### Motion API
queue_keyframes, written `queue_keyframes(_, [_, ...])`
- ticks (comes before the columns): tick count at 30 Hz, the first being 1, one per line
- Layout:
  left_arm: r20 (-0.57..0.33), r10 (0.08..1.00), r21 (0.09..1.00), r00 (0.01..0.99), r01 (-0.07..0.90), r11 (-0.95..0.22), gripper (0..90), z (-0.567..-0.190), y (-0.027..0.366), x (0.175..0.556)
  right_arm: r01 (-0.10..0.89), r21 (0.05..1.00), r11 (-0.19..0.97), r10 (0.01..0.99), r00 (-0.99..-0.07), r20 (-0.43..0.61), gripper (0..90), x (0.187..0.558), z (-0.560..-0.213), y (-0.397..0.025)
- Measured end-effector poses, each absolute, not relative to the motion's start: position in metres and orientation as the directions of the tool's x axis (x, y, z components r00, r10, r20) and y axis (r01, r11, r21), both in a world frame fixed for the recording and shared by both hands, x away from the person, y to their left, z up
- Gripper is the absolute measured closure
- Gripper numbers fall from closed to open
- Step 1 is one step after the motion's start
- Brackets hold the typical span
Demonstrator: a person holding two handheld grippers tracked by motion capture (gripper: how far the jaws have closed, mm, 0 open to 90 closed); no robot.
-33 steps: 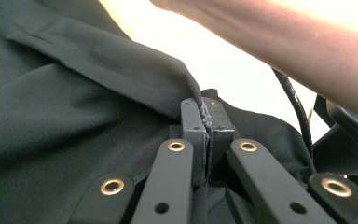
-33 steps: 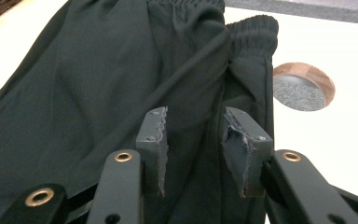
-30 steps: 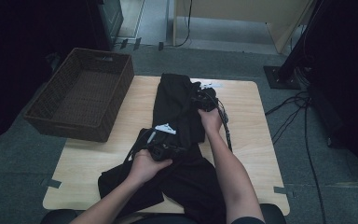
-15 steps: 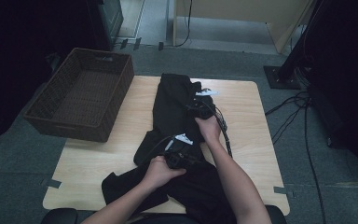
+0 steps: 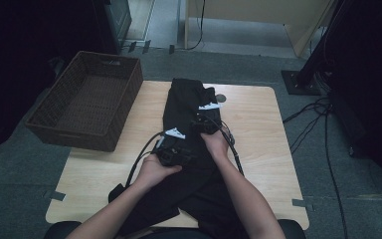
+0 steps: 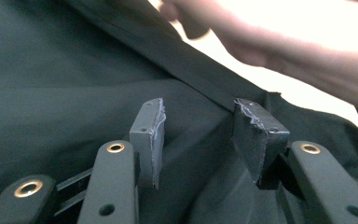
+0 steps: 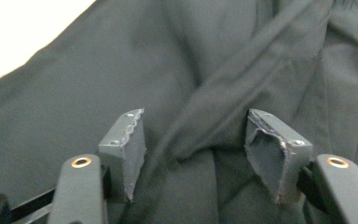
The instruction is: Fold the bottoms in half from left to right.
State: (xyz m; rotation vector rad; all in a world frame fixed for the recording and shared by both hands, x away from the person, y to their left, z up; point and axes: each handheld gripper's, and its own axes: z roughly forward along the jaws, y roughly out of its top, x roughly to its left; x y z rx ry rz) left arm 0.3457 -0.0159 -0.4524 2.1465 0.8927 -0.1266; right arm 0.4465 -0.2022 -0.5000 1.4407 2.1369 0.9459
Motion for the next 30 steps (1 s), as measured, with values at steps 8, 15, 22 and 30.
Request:
queue_keyframes(8, [-0.283,0.636,0.655,0.718,0.629,-0.418,53.2,-0.448,0.015,0.370,0.654,0.722,0.227,0.921,-0.384,0.059,71.0,0.441,-0.499,-0.235])
queue_keyframes(15, [-0.260,0.664,0.648,0.701,0.637,-0.418,53.1,-0.457,0.027,0.382,0.667,0.718,0.200,0.931,-0.358,0.074,71.8,0.438,-0.496,-0.257])
queue_keyframes(22, [-0.238,0.666,0.618,0.707,0.639,-0.458,53.1,-0.473,0.026,0.385,0.674,0.720,0.167,0.961,-0.275,0.034,63.4,0.434,-0.500,-0.277])
queue_keyframes(30, [-0.240,0.671,0.600,0.702,0.650,-0.466,53.2,-0.489,0.027,0.386,0.631,0.760,0.153,0.925,-0.363,0.115,71.2,0.405,-0.490,-0.271])
